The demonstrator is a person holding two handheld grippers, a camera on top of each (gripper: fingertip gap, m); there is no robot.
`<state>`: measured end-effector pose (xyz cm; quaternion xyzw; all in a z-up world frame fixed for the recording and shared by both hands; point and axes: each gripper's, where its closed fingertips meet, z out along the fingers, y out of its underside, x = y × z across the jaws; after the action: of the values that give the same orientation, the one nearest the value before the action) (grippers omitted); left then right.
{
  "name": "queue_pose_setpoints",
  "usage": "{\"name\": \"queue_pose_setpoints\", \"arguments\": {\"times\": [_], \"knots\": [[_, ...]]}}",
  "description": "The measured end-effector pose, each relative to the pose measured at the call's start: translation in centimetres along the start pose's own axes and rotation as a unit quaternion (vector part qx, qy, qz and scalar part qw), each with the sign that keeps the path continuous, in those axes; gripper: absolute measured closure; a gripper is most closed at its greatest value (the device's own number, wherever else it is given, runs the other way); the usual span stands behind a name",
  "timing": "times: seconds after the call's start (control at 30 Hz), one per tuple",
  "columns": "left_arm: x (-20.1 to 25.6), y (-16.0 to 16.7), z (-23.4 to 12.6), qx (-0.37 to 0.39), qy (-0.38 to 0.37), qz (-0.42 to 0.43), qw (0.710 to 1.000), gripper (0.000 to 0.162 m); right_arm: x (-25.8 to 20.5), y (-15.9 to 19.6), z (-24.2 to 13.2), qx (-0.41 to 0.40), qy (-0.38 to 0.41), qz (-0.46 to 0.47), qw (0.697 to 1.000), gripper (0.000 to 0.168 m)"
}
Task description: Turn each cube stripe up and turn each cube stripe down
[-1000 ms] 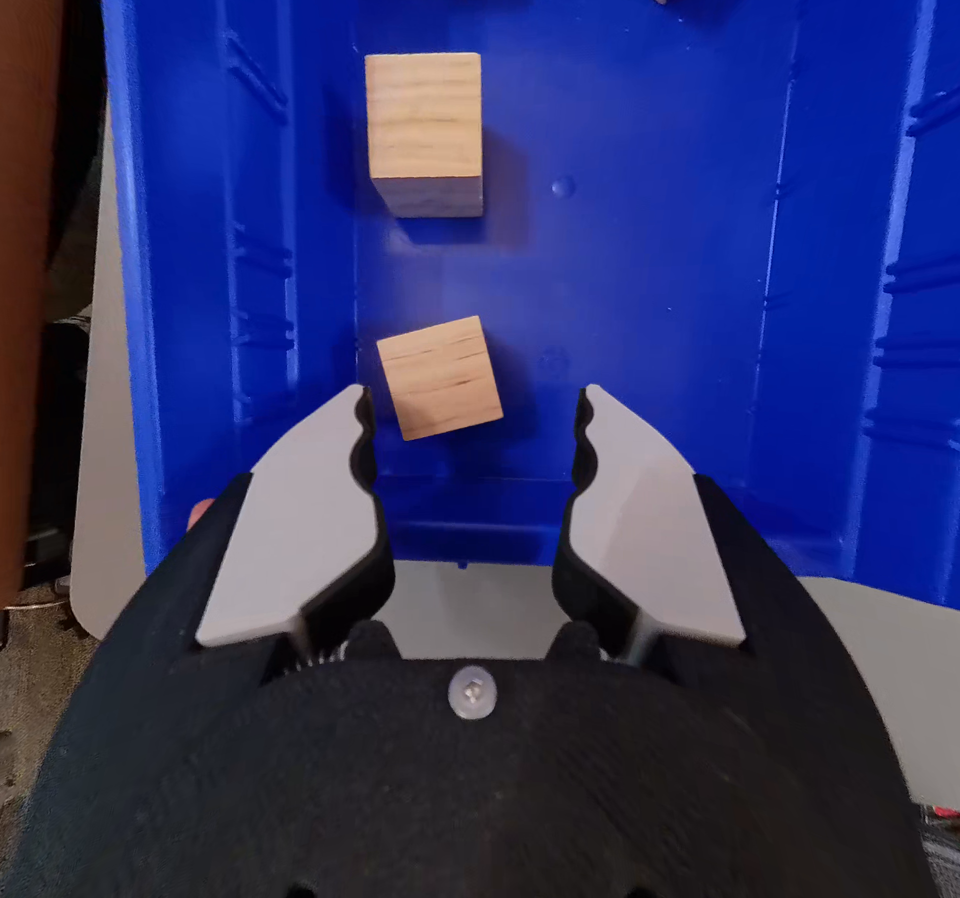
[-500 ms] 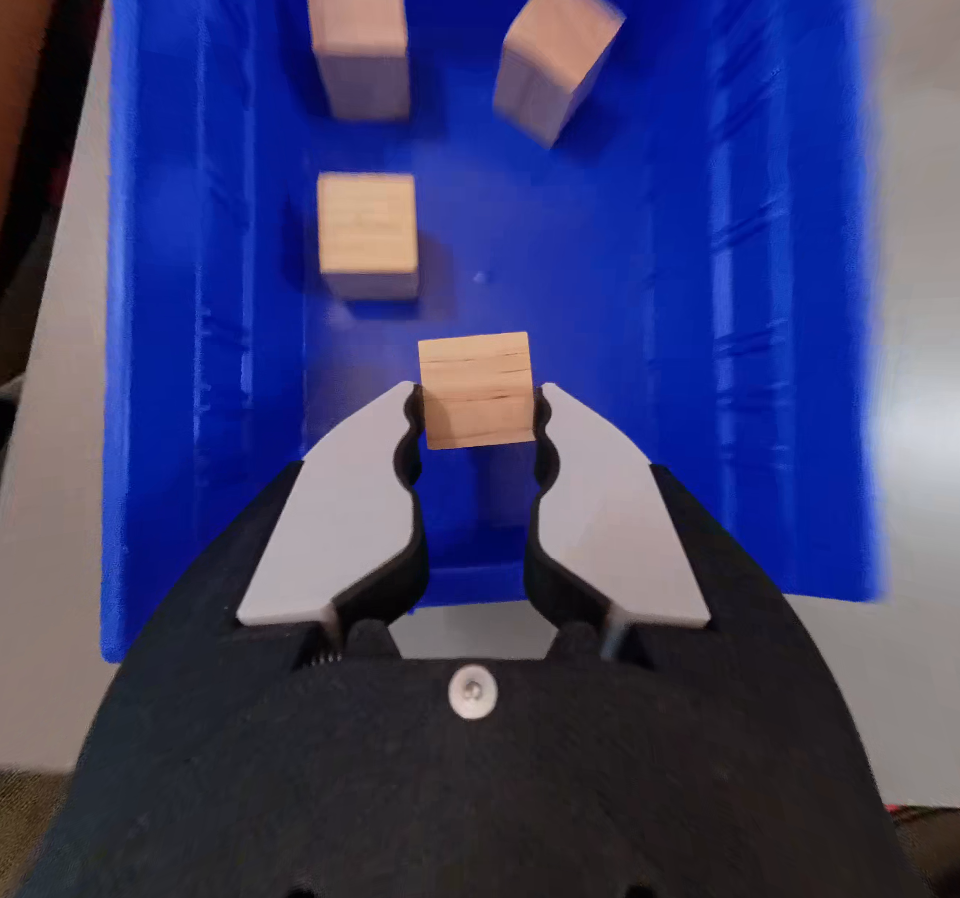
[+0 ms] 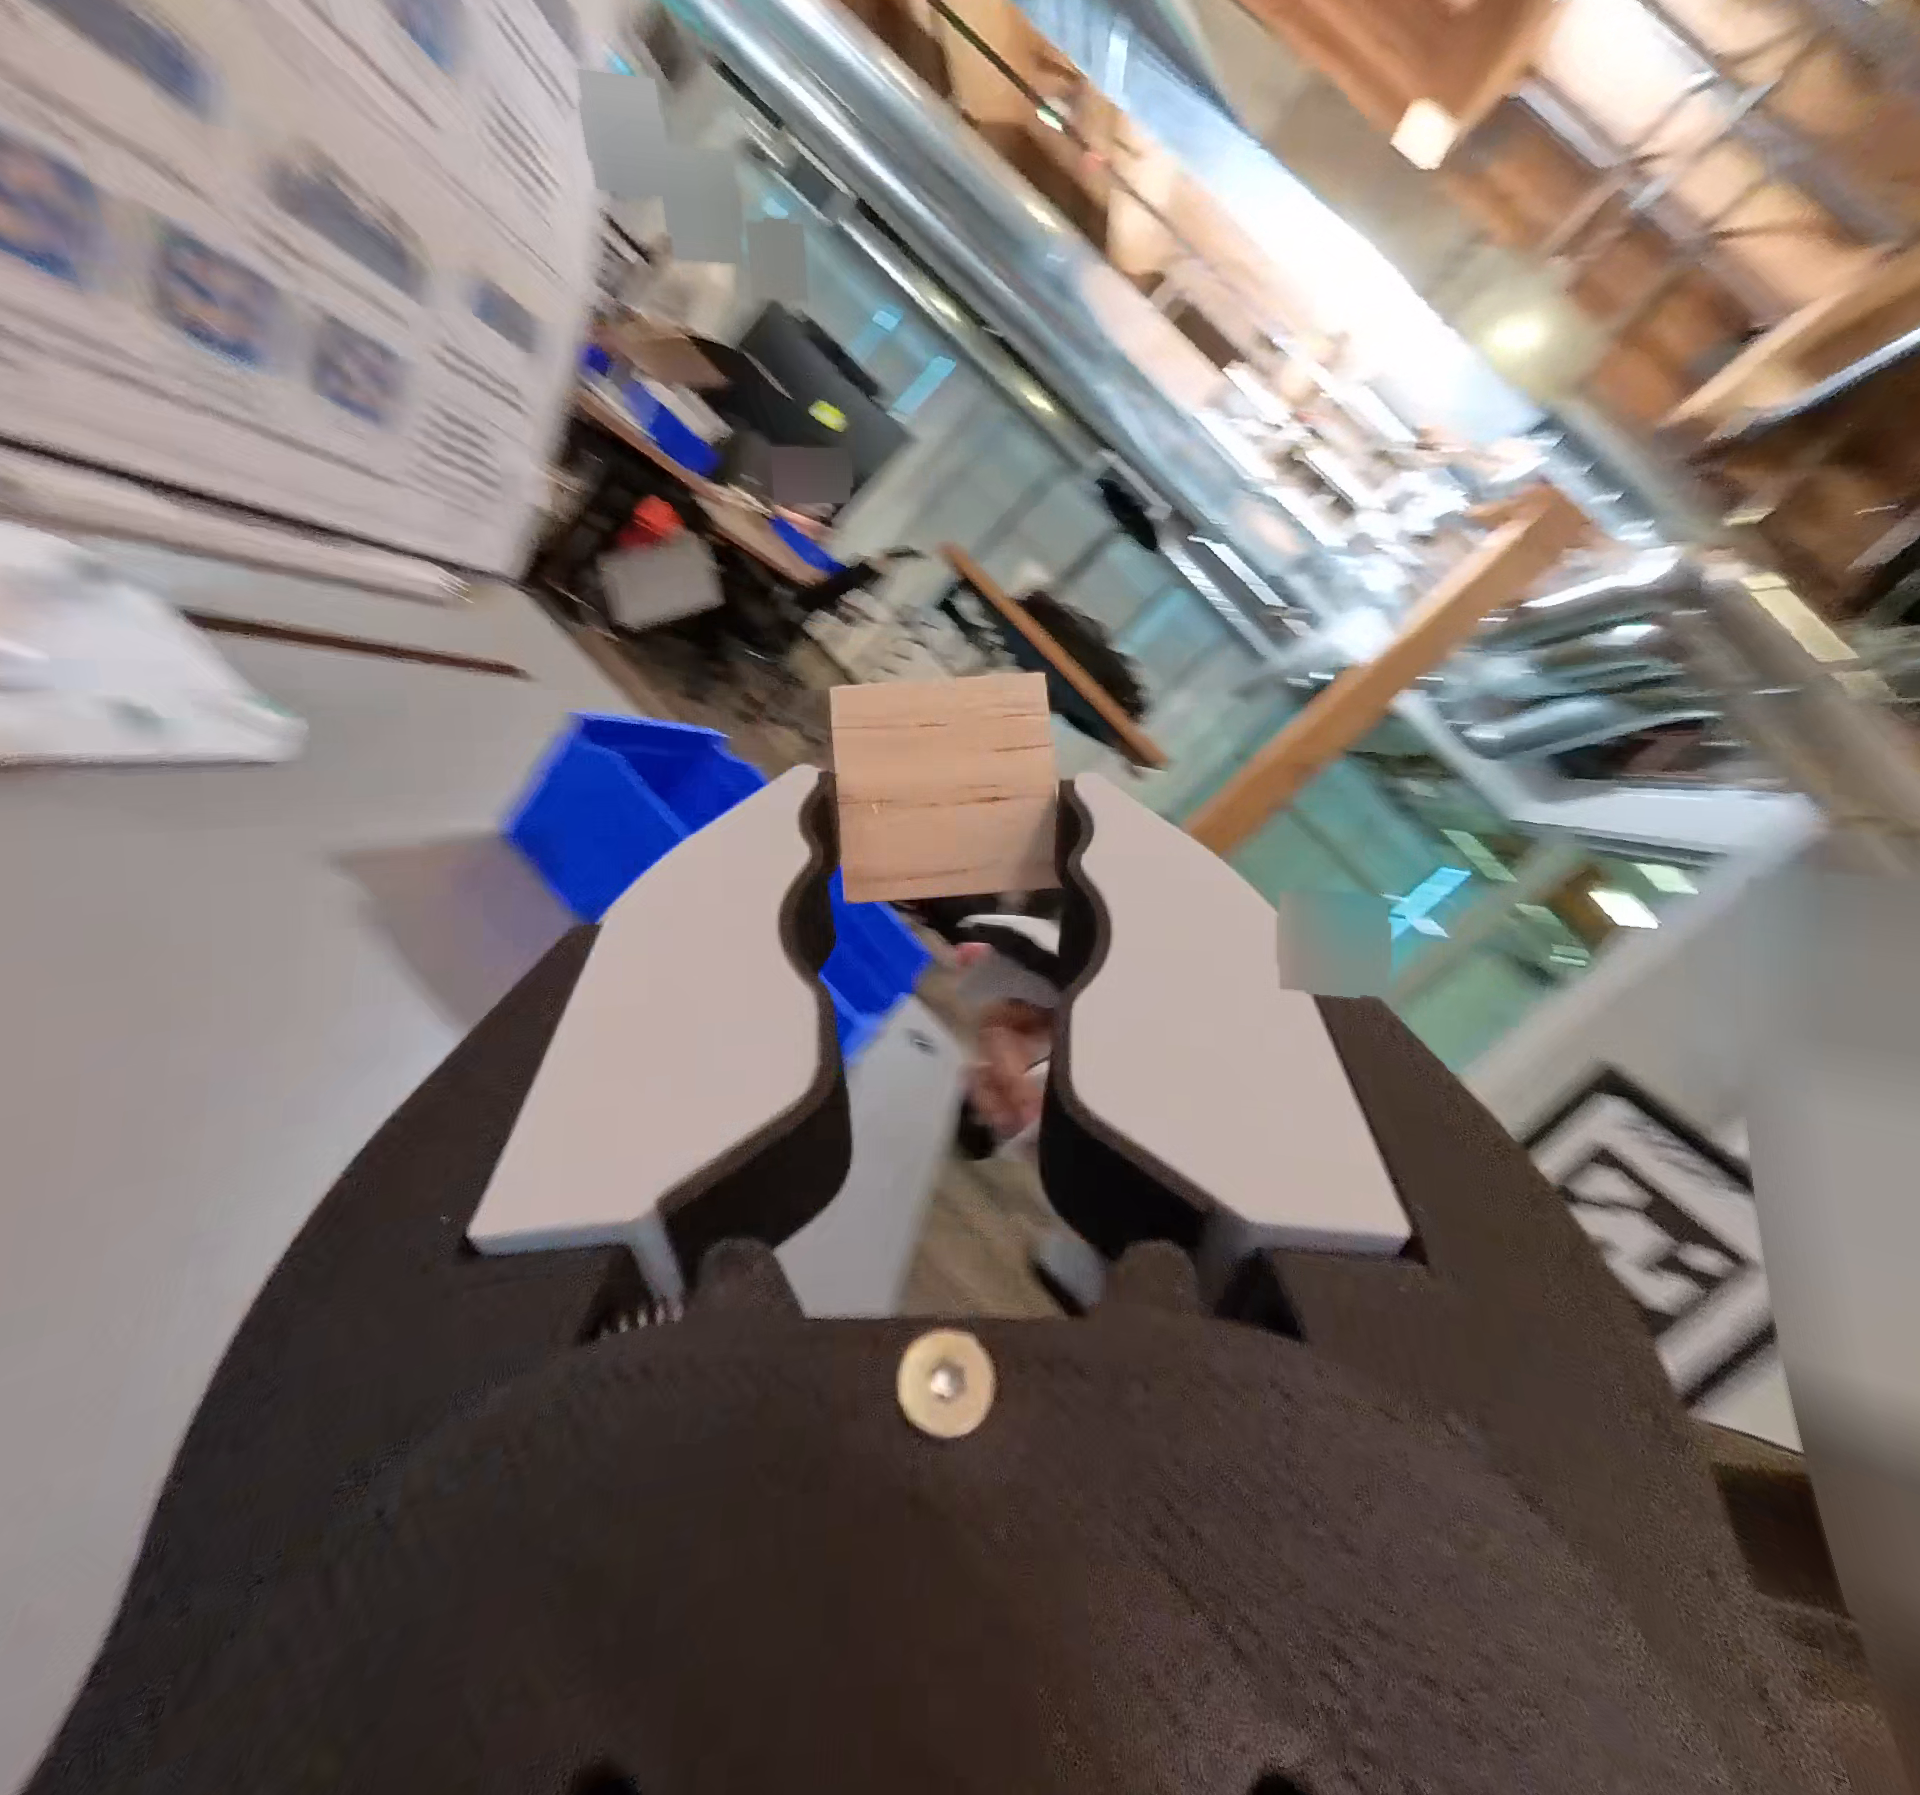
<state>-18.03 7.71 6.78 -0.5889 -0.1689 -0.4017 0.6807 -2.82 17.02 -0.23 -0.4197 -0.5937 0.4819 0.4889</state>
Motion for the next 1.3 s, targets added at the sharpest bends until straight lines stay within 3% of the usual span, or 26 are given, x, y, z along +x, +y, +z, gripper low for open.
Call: {"name": "queue_pose_setpoints", "arguments": {"times": [0.17, 0.3, 0.4, 0.43, 0.57, 0.7, 0.83, 1.0, 1.13, 1.3], "knots": [[1.4, 8.1, 6.9, -0.082, 0.139, -0.162, 0.974, 0.123, -1.5, 0.5, 0.9, 0.024, 0.038, -0.083, 0.996, 0.088], [1.7, 12.6, 9.2, -0.125, 0.180, -0.229, 0.949, 0.123, -0.9, -0.5, 0.0, 0.083, 0.043, -0.069, 0.993, 0.091], [2.1, 15.1, 9.9, -0.155, 0.203, -0.255, 0.933, 0.123, -0.8, -0.8, -0.5, 0.100, 0.034, -0.081, 0.991, 0.105], [2.4, 15.6, 10.1, -0.162, 0.212, -0.263, 0.927, 0.123, -0.8, -0.7, -0.6, 0.098, 0.029, -0.091, 0.991, 0.121], [2.7, 16.3, 9.9, -0.177, 0.237, -0.286, 0.911, 0.122, -1.1, -0.8, -0.9, 0.093, 0.003, -0.096, 0.991, 0.122], [0.9, 16.0, 9.7, -0.163, 0.201, -0.246, 0.934, 0.116, 2.6, -2.4, -2.5, 0.095, 0.056, -0.085, 0.990, 0.122], [-4.1, 16.1, 8.8, -0.141, 0.116, -0.181, 0.966, 0.114, 12.0, -3.1, -7.6, 0.060, 0.184, -0.041, 0.980, 0.122], [-10.2, 16.2, 7.0, -0.116, 0.034, -0.175, 0.977, 0.113, 20.6, 3.0, -13.0, -0.042, 0.275, 0.111, 0.954, 0.122], [-10.4, 14.5, 6.6, -0.082, 0.051, -0.186, 0.978, 0.113, 21.3, 9.2, -12.4, -0.157, 0.259, 0.188, 0.934, 0.122], [-11.1, 14.6, 5.0, -0.075, 0.023, -0.182, 0.980, 0.113, 20.6, 14.7, -10.1, -0.273, 0.214, 0.184, 0.920, 0.122]]}}
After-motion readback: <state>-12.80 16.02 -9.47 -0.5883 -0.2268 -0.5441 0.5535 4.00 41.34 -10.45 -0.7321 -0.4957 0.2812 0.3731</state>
